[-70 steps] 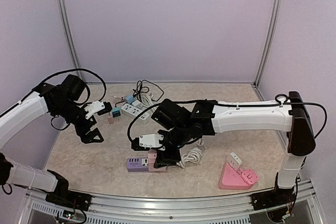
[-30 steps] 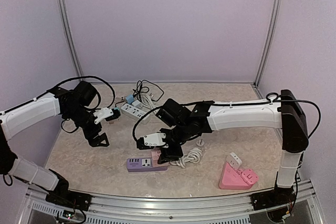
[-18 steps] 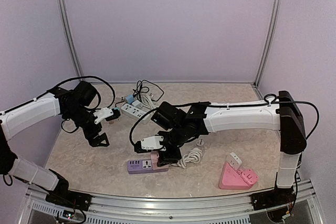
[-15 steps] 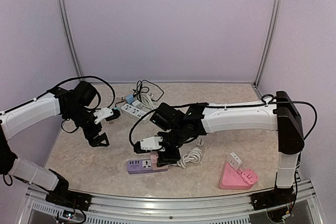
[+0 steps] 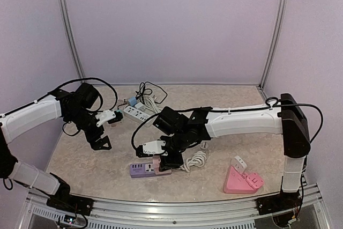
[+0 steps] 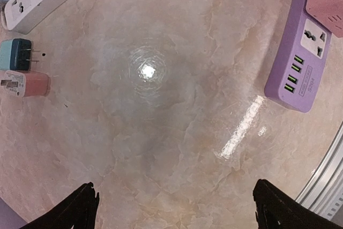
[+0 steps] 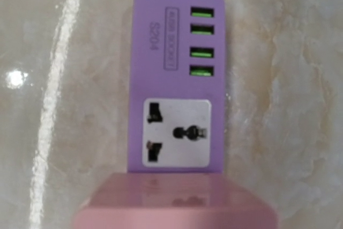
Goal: Insert the plug
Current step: Insert the plug into the socket, then press the plug into the socket.
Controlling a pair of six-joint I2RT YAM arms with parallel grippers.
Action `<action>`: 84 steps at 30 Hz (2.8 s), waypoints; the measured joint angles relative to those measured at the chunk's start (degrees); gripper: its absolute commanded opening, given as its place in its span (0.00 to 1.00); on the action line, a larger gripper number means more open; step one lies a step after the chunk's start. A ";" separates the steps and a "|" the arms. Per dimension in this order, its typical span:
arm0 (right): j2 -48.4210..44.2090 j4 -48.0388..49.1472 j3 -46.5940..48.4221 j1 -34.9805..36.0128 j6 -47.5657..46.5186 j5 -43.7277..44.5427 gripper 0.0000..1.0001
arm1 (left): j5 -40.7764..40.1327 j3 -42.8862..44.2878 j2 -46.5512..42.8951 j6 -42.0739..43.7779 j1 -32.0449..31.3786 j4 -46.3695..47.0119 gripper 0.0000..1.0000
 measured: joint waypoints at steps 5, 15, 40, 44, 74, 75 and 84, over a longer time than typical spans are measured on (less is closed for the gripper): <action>-0.59 2.51 -2.01 0.00 0.59 -0.31 0.00 | 0.00 0.00 0.00 0.17 0.00 0.00 0.99; -3.06 10.91 -8.48 -1.51 1.70 -4.44 0.00 | 0.02 0.00 -0.35 0.22 0.00 0.00 0.99; -1.70 3.54 -7.02 0.44 4.22 8.98 1.00 | 0.59 0.00 -0.68 0.68 -0.57 -0.02 0.99; -6.14 3.93 -7.02 1.31 4.44 9.86 1.00 | 1.22 0.00 -1.42 0.81 -0.83 0.00 0.99; -4.44 1.73 -0.63 9.68 89.42 38.53 0.94 | -0.63 -19.45 -1.81 -5.60 -26.75 29.88 0.99; -4.44 1.95 -0.70 9.75 90.07 38.82 0.93 | -0.70 -19.26 -1.22 -6.34 -26.73 29.86 0.99; -1.33 4.87 -1.14 9.86 91.41 38.56 0.78 | -1.57 -19.17 -1.42 -9.97 -25.11 30.05 0.99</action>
